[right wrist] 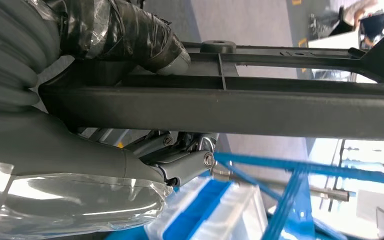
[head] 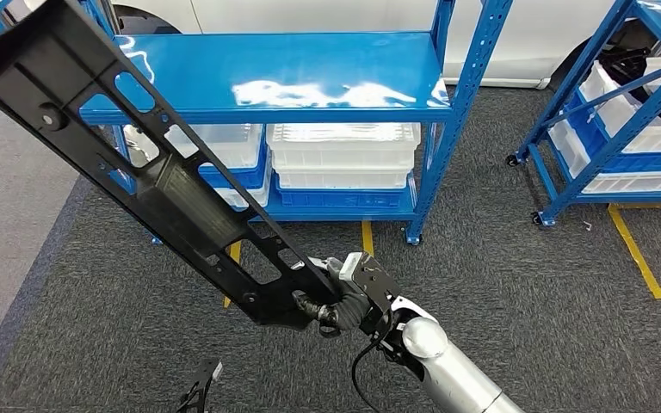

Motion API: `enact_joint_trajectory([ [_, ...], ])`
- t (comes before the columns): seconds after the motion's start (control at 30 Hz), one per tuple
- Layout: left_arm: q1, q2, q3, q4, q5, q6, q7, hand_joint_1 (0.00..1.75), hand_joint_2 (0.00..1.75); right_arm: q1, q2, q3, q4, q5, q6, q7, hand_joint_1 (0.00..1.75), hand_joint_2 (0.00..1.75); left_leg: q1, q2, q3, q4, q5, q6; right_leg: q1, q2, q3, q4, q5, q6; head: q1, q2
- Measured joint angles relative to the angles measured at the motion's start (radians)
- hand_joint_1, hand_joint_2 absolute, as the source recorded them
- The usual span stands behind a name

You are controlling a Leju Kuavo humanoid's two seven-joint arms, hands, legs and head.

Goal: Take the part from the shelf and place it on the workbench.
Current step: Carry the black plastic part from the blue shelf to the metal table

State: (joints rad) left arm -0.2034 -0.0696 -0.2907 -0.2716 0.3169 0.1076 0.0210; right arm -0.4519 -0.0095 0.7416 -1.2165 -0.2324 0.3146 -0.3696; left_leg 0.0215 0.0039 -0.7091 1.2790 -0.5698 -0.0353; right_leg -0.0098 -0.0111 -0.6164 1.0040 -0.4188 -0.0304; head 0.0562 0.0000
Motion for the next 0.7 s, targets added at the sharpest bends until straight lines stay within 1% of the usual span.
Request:
enact_joint_trajectory([
  [0.03,0.000,0.001,-0.002,0.000,0.000,0.000,0.000,0.00,1.75,0.002,0.000,0.000,0.000,-0.001,0.002,0.000,1.75,1.75,0.003,0.000,0.013,0.012,0.018,-0.005,-0.002,-0.001,-0.015,0.006,0.008,0.004,0.000,0.000],
  [0.07,-0.001,0.002,-0.004,0.000,-0.001,0.000,0.000,0.00,1.75,0.003,0.000,0.001,0.000,-0.002,0.004,0.000,1.75,1.75,0.006,0.000,0.042,-0.011,0.049,-0.010,-0.006,-0.001,-0.031,0.013,0.015,0.009,0.000,0.000],
  [0.1,-0.002,0.002,-0.006,0.000,-0.001,0.000,0.000,0.00,1.75,0.004,0.000,0.001,0.000,-0.002,0.004,0.000,1.75,1.75,0.009,0.000,0.085,-0.063,0.074,-0.015,-0.009,-0.001,-0.046,0.022,0.022,0.015,0.000,0.000],
  [0.13,-0.004,0.003,-0.007,0.000,-0.001,0.000,0.000,0.00,1.75,0.004,0.000,0.001,-0.001,-0.003,0.005,-0.001,1.75,1.75,0.009,-0.002,0.134,-0.132,0.078,-0.019,-0.010,0.000,-0.061,0.031,0.028,0.022,-0.001,0.000],
  [0.17,-0.007,0.003,-0.009,0.000,-0.002,-0.001,0.000,0.00,1.75,0.004,0.000,0.001,-0.003,-0.004,0.006,-0.001,1.75,1.75,0.008,-0.004,0.174,-0.193,0.069,-0.016,-0.010,0.001,-0.071,0.037,0.035,0.029,-0.001,0.000],
  [0.2,-0.010,0.003,-0.010,0.000,-0.003,-0.002,0.000,0.00,1.75,0.004,0.000,0.001,-0.005,-0.007,0.007,-0.002,1.75,1.75,0.006,-0.006,0.197,-0.236,0.055,-0.011,-0.009,0.001,-0.077,0.041,0.045,0.035,-0.001,0.000],
  [0.23,-0.012,0.002,-0.011,0.000,-0.004,-0.003,0.000,0.00,1.75,0.004,0.000,0.001,-0.007,-0.011,0.010,-0.003,1.75,1.75,0.002,-0.009,0.206,-0.257,0.045,-0.002,-0.007,0.001,-0.081,0.039,0.055,0.041,-0.001,0.000],
  [0.27,-0.013,0.002,-0.012,0.000,-0.005,-0.005,0.001,0.00,1.75,0.004,-0.001,0.001,-0.008,-0.016,0.015,-0.005,1.75,1.75,0.001,-0.009,0.199,-0.260,0.050,0.010,-0.007,0.002,-0.082,0.034,0.067,0.047,0.000,0.000],
  [0.3,-0.014,0.002,-0.012,0.000,-0.006,-0.006,0.003,0.00,1.75,0.005,-0.001,0.002,-0.008,-0.020,0.020,-0.007,1.75,1.75,0.001,-0.008,0.189,-0.259,0.060,0.020,-0.008,0.002,-0.088,0.033,0.069,0.053,0.000,0.000],
  [0.33,-0.014,0.003,-0.013,0.000,-0.007,-0.007,0.006,0.00,1.75,0.005,-0.003,0.002,-0.008,-0.024,0.026,-0.011,1.75,1.75,0.001,-0.005,0.178,-0.259,0.072,0.031,-0.010,0.003,-0.096,0.042,0.051,0.058,0.000,0.000],
  [0.37,-0.015,0.003,-0.014,0.000,-0.008,-0.008,0.008,0.00,1.75,0.005,-0.005,0.002,-0.008,-0.027,0.032,-0.014,1.75,1.75,0.001,-0.003,0.165,-0.260,0.085,0.042,-0.012,0.003,-0.107,0.068,0.013,0.061,0.000,0.000],
  [0.4,-0.018,0.003,-0.016,0.000,-0.008,-0.009,0.011,0.00,1.75,0.005,-0.007,0.002,-0.008,-0.029,0.037,-0.017,1.75,1.75,0.000,-0.001,0.151,-0.261,0.099,0.050,-0.012,0.004,-0.121,0.114,-0.044,0.063,0.001,0.000],
  [0.43,-0.020,0.003,-0.017,0.000,-0.009,-0.011,0.013,0.00,1.75,0.005,-0.009,0.003,-0.008,-0.030,0.041,-0.020,1.75,1.75,-0.003,-0.001,0.135,-0.260,0.113,0.056,-0.011,0.005,-0.132,0.175,-0.102,0.062,0.001,0.000],
  [0.47,-0.023,0.003,-0.019,0.000,-0.010,-0.012,0.015,0.00,1.75,0.005,-0.010,0.004,-0.008,-0.031,0.044,-0.022,1.75,1.75,-0.006,-0.001,0.119,-0.260,0.126,0.060,-0.009,0.005,-0.140,0.239,-0.144,0.061,0.001,0.000],
  [0.5,-0.025,0.003,-0.020,0.000,-0.012,-0.016,0.014,0.00,1.75,0.006,-0.011,0.005,-0.008,-0.031,0.045,-0.023,1.75,1.75,-0.009,-0.001,0.101,-0.259,0.139,0.062,-0.007,0.006,-0.141,0.291,-0.160,0.059,0.001,0.000],
  [0.53,-0.027,0.002,-0.024,0.000,-0.018,-0.025,0.008,0.00,1.75,0.007,-0.013,0.005,-0.008,-0.029,0.042,-0.025,1.75,1.75,-0.013,0.000,0.083,-0.258,0.152,0.063,-0.004,0.006,-0.128,0.317,-0.149,0.055,0.001,0.000],
  [0.57,-0.026,0.001,-0.030,-0.004,-0.027,-0.039,-0.002,0.00,1.75,0.009,-0.015,0.005,-0.009,-0.025,0.038,-0.027,1.75,1.75,-0.016,0.000,0.066,-0.258,0.165,0.063,-0.001,0.007,-0.101,0.313,-0.124,0.049,0.000,0.000],
  [0.6,-0.023,-0.002,-0.041,-0.015,-0.036,-0.054,-0.011,0.00,1.75,0.014,-0.018,0.004,-0.011,-0.018,0.033,-0.029,1.75,1.75,-0.020,0.000,0.050,-0.258,0.178,0.063,0.003,0.007,-0.055,0.274,-0.099,0.040,0.000,0.000],
  [0.63,-0.014,-0.007,-0.056,-0.038,-0.044,-0.062,-0.011,0.00,1.75,0.020,-0.021,0.002,-0.015,-0.007,0.030,-0.033,1.75,1.75,-0.024,-0.001,0.037,-0.257,0.190,0.062,0.009,0.007,0.007,0.208,-0.093,0.029,0.000,0.000],
  [0.67,0.000,-0.012,-0.073,-0.074,-0.044,-0.058,0.002,0.00,1.75,0.026,-0.024,-0.001,-0.019,0.003,0.030,-0.037,1.75,1.75,-0.026,-0.002,0.028,-0.257,0.201,0.060,0.014,0.007,0.070,0.126,-0.105,0.020,0.000,0.000],
  [0.7,0.016,-0.017,-0.094,-0.123,-0.034,-0.044,0.027,0.00,1.75,0.032,-0.028,-0.006,-0.023,0.013,0.034,-0.041,1.75,1.75,-0.026,-0.001,0.022,-0.259,0.213,0.057,0.019,0.008,0.117,0.059,-0.121,0.015,0.000,0.000],
])
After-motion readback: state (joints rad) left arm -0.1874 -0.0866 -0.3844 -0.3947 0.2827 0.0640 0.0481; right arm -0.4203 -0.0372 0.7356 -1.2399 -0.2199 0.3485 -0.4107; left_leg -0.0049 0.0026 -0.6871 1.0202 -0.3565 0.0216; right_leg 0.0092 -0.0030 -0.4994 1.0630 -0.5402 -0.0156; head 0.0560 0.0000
